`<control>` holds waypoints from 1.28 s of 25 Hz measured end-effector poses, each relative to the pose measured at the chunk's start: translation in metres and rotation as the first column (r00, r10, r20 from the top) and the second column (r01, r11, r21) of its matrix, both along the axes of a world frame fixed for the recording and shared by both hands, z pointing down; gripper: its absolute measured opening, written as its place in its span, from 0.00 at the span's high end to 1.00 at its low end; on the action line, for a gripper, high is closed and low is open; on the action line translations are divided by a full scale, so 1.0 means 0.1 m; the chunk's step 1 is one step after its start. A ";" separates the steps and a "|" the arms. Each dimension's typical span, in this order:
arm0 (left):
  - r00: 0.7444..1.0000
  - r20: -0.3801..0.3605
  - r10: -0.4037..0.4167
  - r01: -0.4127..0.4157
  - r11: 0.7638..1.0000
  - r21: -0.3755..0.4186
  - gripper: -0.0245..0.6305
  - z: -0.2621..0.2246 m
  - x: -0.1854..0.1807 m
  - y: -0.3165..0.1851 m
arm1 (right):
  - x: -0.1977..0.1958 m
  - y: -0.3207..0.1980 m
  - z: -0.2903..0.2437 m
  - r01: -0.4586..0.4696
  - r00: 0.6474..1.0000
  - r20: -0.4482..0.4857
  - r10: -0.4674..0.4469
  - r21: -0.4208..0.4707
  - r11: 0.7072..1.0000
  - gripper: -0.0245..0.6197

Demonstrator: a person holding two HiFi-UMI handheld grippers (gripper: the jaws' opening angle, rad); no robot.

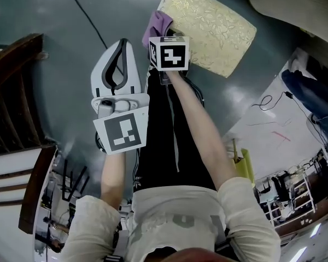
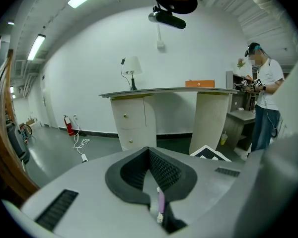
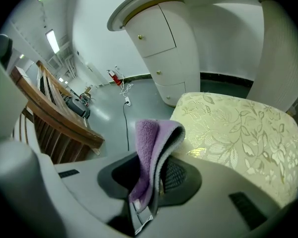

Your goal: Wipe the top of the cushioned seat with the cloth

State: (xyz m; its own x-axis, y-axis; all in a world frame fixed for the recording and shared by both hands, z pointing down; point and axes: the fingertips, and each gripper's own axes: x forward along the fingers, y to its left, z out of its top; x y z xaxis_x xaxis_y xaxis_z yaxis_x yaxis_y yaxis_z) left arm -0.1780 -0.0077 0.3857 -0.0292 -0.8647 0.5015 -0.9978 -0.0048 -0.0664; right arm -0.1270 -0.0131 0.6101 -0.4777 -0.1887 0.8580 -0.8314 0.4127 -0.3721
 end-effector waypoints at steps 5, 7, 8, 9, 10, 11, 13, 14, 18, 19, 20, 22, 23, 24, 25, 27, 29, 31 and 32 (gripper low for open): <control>1.000 0.007 0.016 -0.016 1.000 0.012 0.95 -0.01 0.08 -0.08 | 0.15 0.05 -0.02 0.021 1.000 0.010 -0.021 0.013 1.000 0.81; 1.000 0.007 0.026 -0.026 1.000 0.013 0.95 -0.02 0.12 -0.09 | 0.22 0.09 -0.05 0.055 0.998 0.002 -0.055 0.023 0.998 0.81; 0.999 0.006 0.032 -0.032 0.999 0.013 0.95 -0.02 0.15 -0.09 | 0.27 0.11 -0.06 0.061 0.998 -0.002 -0.061 0.024 0.998 0.81; 0.999 0.004 0.040 -0.040 0.999 0.012 0.95 -0.02 0.17 -0.09 | 0.33 0.13 -0.07 0.057 0.998 -0.004 -0.057 0.022 0.998 0.81; 0.999 0.001 0.049 -0.049 0.999 0.011 0.95 -0.02 0.20 -0.10 | 0.41 0.14 -0.08 0.049 0.999 -0.005 -0.049 0.020 0.999 0.81; 0.998 -0.001 0.059 -0.059 0.998 0.010 0.95 -0.02 0.24 -0.11 | 0.50 0.15 -0.08 0.041 0.999 -0.008 -0.041 0.019 0.999 0.81; 0.997 -0.004 0.079 -0.079 0.997 0.008 0.95 -0.02 0.32 -0.13 | 0.69 0.17 -0.09 0.031 0.999 -0.017 -0.031 0.015 0.999 0.81; 0.996 -0.004 0.088 -0.088 0.996 0.007 0.95 -0.01 0.36 -0.14 | 0.80 0.19 -0.09 0.028 0.999 -0.022 -0.028 0.011 1.000 0.81; 0.993 -0.008 0.117 -0.117 0.993 0.013 0.95 0.02 0.52 -0.19 | 1.22 0.25 -0.06 0.003 0.999 -0.050 -0.004 -0.006 1.000 0.81; 0.992 -0.010 0.125 -0.125 0.992 0.016 0.95 0.02 0.56 -0.21 | 1.33 0.26 -0.05 0.001 0.998 -0.063 -0.002 -0.003 1.000 0.81; 0.991 -0.011 0.135 -0.135 0.991 0.018 0.95 0.02 0.60 -0.22 | 1.44 0.27 -0.04 -0.001 0.997 -0.078 0.001 0.002 1.000 0.81; 0.988 -0.011 0.156 -0.156 0.988 0.019 0.95 0.03 0.68 -0.25 | 1.65 0.29 -0.04 -0.015 0.994 -0.107 0.015 0.007 1.000 0.81; 0.986 -0.011 0.166 -0.166 0.986 0.017 0.95 0.03 0.71 -0.26 | 1.76 0.30 -0.03 -0.026 0.992 -0.120 0.027 0.006 1.000 0.81; 0.985 -0.011 0.174 -0.174 0.985 0.015 0.95 0.03 0.74 -0.27 | 1.87 0.31 -0.03 -0.039 0.991 -0.131 0.039 0.005 0.999 0.81; 0.983 -0.009 0.181 -0.181 0.983 0.014 0.95 0.03 0.76 -0.27 | 1.98 0.33 -0.03 -0.050 0.988 -0.143 0.050 0.003 0.999 0.81; 0.981 -0.006 0.193 -0.192 0.981 0.012 0.95 0.02 0.80 -0.29 | 2.20 0.35 -0.04 -0.067 0.983 -0.169 0.066 0.003 0.998 0.81; 0.979 -0.002 0.204 -0.204 0.979 0.012 0.95 0.02 0.83 -0.30 | 2.39 0.36 -0.04 -0.083 0.978 -0.190 0.082 0.003 0.997 0.81; 0.977 0.001 0.214 -0.214 0.977 0.014 0.95 0.03 0.86 -0.32 | 2.54 0.37 -0.04 -0.099 0.973 -0.209 0.097 0.003 0.995 0.81; 0.976 0.001 0.218 -0.218 0.976 0.016 0.95 0.03 0.87 -0.32 | 2.61 0.38 -0.04 -0.105 0.970 -0.219 0.103 0.003 0.994 0.81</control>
